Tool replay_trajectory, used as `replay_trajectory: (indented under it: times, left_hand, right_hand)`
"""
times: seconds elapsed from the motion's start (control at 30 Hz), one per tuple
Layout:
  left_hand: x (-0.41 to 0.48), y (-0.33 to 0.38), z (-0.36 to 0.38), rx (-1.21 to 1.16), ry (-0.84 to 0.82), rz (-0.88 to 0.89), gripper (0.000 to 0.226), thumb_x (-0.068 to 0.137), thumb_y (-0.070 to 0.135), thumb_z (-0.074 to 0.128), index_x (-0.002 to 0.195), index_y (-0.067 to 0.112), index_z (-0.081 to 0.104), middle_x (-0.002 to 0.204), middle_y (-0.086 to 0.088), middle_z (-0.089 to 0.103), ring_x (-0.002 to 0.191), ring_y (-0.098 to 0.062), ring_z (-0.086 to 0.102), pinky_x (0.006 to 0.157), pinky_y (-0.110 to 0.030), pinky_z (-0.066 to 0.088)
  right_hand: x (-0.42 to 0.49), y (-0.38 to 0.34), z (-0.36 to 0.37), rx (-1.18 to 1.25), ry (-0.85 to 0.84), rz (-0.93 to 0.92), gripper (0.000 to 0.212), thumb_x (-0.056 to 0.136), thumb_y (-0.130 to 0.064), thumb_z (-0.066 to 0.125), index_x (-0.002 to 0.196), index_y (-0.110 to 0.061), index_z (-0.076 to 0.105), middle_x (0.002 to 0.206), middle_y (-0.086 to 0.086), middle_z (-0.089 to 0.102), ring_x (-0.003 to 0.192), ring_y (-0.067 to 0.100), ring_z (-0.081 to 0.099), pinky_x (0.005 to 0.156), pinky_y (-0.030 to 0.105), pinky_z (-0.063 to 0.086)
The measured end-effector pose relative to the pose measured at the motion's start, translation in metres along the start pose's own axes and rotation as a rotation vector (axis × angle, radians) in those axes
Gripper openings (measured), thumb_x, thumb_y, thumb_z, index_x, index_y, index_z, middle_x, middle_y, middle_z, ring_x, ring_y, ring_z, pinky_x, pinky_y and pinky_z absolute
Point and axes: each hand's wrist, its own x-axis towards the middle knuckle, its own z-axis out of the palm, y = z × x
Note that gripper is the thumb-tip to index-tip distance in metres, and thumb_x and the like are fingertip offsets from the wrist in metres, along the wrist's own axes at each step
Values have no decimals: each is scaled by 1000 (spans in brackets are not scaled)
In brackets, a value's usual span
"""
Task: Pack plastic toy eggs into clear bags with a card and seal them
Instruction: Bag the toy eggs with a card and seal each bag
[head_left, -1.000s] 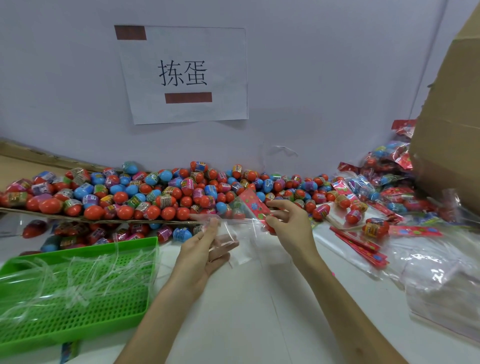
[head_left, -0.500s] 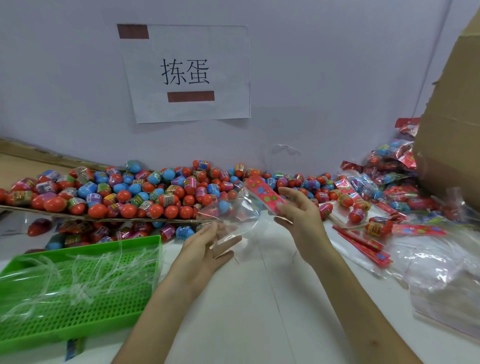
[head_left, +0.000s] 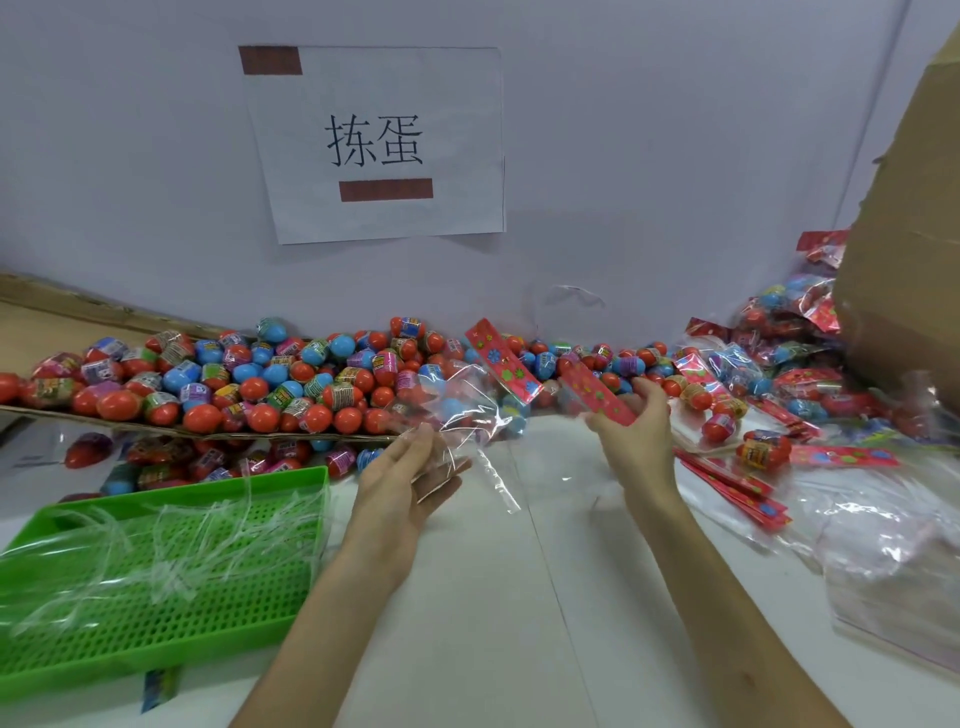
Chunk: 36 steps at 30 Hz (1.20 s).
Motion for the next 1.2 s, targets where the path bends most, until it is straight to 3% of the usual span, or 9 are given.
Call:
replay_trajectory:
  times: [0.07, 0.13, 0.3, 0.37, 0.47, 0.63, 0.8, 0.97, 1.2]
  left_hand:
    - [-3, -1, 3, 16, -6, 18, 22, 79, 37, 71, 90, 17, 70, 81, 4, 76, 87, -23, 79, 66, -26, 59]
    - [-5, -3, 4, 52, -1, 50, 27, 79, 38, 72, 95, 16, 73, 85, 2, 78, 88, -25, 79, 65, -25, 60]
    - [-8, -5, 6, 156, 26, 146, 30, 81, 39, 73, 89, 10, 72, 91, -8, 79, 88, -27, 78, 68, -26, 61]
    - [-10, -6, 8, 249, 41, 219, 23, 84, 36, 76, 76, 14, 72, 79, -6, 75, 79, -22, 77, 70, -32, 63]
    - [-10, -7, 5, 517, 92, 419, 31, 90, 19, 78, 61, 18, 65, 64, -4, 68, 66, -18, 65, 71, -47, 58]
    - [-13, -12, 3, 817, 115, 665, 45, 88, 42, 79, 59, 21, 51, 54, 7, 53, 51, -7, 45, 52, -30, 38]
    - [-11, -16, 5, 934, 69, 686, 43, 87, 42, 79, 61, 30, 48, 56, 12, 54, 51, -9, 48, 52, -36, 44]
    - [-15, -15, 7, 947, -23, 698, 27, 97, 42, 67, 74, 29, 62, 68, 16, 63, 60, -10, 60, 56, -27, 47]
    - [-14, -11, 4, 983, 165, 737, 32, 96, 24, 70, 67, 19, 58, 60, 6, 53, 59, -15, 49, 54, -35, 41]
  right_hand:
    - [-2, -2, -3, -221, 153, -121, 80, 87, -16, 78, 154, -17, 33, 150, 7, 45, 135, 27, 45, 113, 51, 40]
    - [-10, -9, -3, -228, 243, -296, 69, 87, -13, 76, 148, -15, 44, 144, 5, 51, 131, 20, 47, 112, 44, 44]
    - [-46, -26, 17, 23, -382, -471, 33, 86, -35, 76, 116, -37, 64, 108, -17, 69, 101, 2, 66, 84, 25, 57]
    - [-63, -23, 31, -49, -603, -459, 37, 84, -49, 73, 118, -44, 60, 115, -25, 65, 109, -2, 62, 88, 22, 52]
    - [-73, -16, 45, 5, -671, -371, 44, 83, -55, 72, 121, -38, 59, 121, -23, 64, 115, 0, 61, 97, 31, 52]
    - [-67, -15, 43, 66, -623, -342, 19, 88, -39, 76, 106, -35, 68, 106, -23, 69, 103, -1, 65, 79, 13, 51]
    - [-62, -15, 43, 114, -628, -221, 15, 95, -14, 67, 97, -25, 78, 95, -7, 75, 89, 16, 73, 77, 32, 62]
    - [-55, -16, 40, 146, -636, -129, 33, 95, 0, 55, 100, -22, 79, 94, -6, 78, 90, 13, 74, 73, 26, 61]
    - [-53, -16, 34, 134, -965, -81, 52, 76, -7, 52, 114, -32, 76, 113, -2, 76, 108, 18, 72, 90, 33, 60]
